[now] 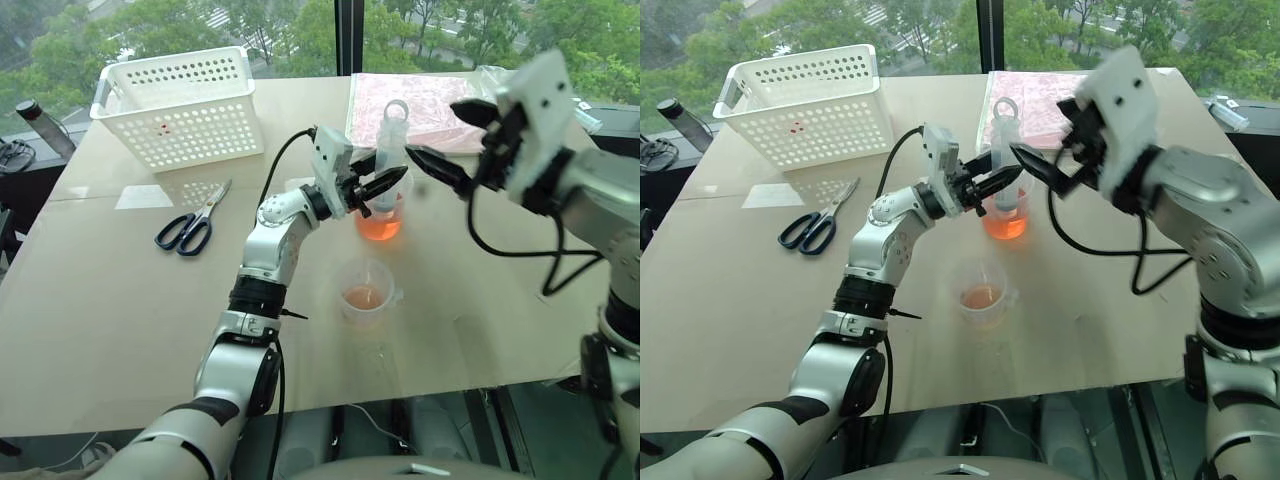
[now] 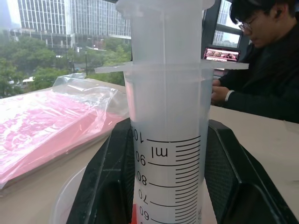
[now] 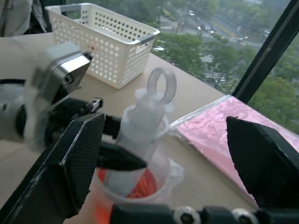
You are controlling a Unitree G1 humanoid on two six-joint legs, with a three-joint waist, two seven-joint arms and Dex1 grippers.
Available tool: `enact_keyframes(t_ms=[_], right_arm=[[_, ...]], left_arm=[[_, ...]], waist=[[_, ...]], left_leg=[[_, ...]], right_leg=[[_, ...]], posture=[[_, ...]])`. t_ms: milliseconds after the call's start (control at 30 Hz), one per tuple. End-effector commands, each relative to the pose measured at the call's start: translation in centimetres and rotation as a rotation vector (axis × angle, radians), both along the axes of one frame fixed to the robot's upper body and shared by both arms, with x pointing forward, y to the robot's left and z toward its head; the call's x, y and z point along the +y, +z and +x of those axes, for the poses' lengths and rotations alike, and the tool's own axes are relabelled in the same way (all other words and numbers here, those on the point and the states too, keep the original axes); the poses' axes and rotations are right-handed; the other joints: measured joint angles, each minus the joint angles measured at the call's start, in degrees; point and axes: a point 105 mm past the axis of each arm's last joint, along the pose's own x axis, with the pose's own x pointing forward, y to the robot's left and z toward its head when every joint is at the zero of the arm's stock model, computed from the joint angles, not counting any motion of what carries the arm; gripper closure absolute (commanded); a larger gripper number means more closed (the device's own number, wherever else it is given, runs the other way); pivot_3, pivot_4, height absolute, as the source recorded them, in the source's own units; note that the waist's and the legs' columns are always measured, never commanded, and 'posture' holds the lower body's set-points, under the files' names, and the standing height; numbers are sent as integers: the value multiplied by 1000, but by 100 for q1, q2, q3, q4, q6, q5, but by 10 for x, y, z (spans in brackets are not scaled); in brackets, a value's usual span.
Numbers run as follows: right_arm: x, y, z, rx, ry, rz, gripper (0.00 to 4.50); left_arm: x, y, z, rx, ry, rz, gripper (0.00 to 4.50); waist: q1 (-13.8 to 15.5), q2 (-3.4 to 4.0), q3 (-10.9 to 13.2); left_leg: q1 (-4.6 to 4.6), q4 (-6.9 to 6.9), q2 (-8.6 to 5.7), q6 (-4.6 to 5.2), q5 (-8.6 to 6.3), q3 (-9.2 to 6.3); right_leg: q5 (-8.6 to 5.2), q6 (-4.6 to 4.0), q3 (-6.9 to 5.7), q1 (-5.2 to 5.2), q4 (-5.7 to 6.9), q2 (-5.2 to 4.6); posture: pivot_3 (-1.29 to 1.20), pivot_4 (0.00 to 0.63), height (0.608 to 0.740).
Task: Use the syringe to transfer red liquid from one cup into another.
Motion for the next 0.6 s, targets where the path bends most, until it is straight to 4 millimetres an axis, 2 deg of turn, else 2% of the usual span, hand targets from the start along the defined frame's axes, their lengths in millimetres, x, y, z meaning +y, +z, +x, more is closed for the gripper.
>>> enact_keyframes(t_ms=[33,67,167,233,400,600], right_arm=[[-9,10,-38,-116,114,44,45],[-12,7,-42,-121,114,41,45],[-35,-23,-63,-61,73,-12,45],[-45,-31,-74,-56,48,-25,45],[-57,-41,-94,-56,-3,-5,45],[-56,-43,-96,-65,-18,5,45]], left_arm=[[-1,15,2,-33,1,-21,3088],[-1,16,2,-35,1,-23,3088],[-1,19,4,-39,3,-31,3088],[0,20,4,-42,3,-39,3088],[3,25,6,-28,1,-76,3088],[1,35,6,13,-38,-138,3088]], waist=[[29,-1,1],[39,-1,1],[100,-4,2],[106,-4,2],[77,-4,2],[86,-4,2]], left_leg=[[0,0,1,0,0,-3],[0,-1,1,0,0,-4],[-2,-1,1,1,0,-4],[-4,-1,2,1,-1,-7],[8,1,6,2,-1,-4],[9,5,6,1,-1,-4]], right_leg=[[0,0,-2,2,-1,0],[0,0,-3,2,-2,0],[0,0,-3,5,-8,0],[0,0,-7,10,-16,0],[0,1,-2,17,-16,5],[0,1,-2,19,-13,10]], posture=[[0,150,740],[0,150,740],[0,150,740],[0,150,740],[0,150,740],[0,150,740]])
